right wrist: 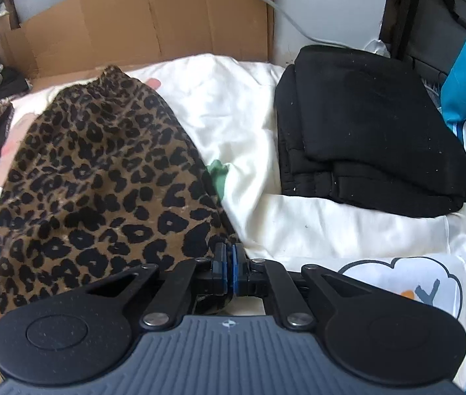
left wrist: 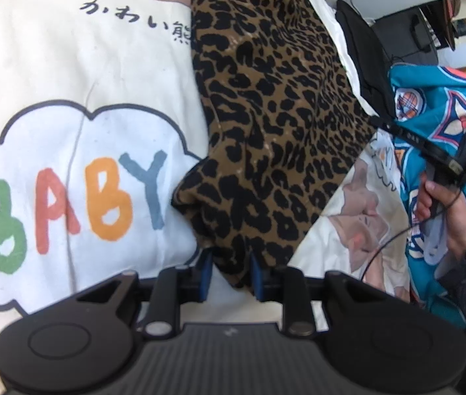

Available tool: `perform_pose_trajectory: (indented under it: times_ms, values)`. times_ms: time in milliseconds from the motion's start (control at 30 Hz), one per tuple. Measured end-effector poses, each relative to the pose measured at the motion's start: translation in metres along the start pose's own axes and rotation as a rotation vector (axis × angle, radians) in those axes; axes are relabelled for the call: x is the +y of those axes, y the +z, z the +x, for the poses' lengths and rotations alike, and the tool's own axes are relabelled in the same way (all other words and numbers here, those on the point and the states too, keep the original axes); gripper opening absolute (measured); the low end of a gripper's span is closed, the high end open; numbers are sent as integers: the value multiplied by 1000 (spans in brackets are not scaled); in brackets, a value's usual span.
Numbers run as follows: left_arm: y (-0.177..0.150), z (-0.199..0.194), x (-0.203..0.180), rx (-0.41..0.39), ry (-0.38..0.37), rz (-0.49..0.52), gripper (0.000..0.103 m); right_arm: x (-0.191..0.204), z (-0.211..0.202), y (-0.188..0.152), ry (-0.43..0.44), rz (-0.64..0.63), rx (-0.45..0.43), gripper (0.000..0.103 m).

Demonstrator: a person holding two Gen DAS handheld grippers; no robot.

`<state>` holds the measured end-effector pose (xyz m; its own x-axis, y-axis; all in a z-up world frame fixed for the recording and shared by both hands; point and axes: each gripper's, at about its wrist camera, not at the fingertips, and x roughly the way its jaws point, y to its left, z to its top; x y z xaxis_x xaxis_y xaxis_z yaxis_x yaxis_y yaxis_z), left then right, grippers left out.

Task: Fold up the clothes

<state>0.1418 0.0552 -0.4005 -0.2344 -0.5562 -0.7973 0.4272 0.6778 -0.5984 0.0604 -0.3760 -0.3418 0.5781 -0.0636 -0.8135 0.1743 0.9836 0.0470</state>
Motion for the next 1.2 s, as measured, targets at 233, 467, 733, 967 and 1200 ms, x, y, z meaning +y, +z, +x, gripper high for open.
perform_pose_trajectory:
  times_ms: [233,467,733,967,1200]
  values:
    - [17,-42,-3,47,93,122,26,-5,1,-1,4,46,13,8]
    - [90,-81,-24,-91,245,237,26,-8,-15,-4,51,108,-28,27]
    - [175,-90,-49,-269,338,307,28,-13,-21,-9,81,142,-35,35]
    - [239,-57,-90,-383,433,431,54,-15,-21,-12,91,161,-32,35]
    - [293,-1,-116,-414,534,503,54,-21,-20,-15,98,215,-31,35]
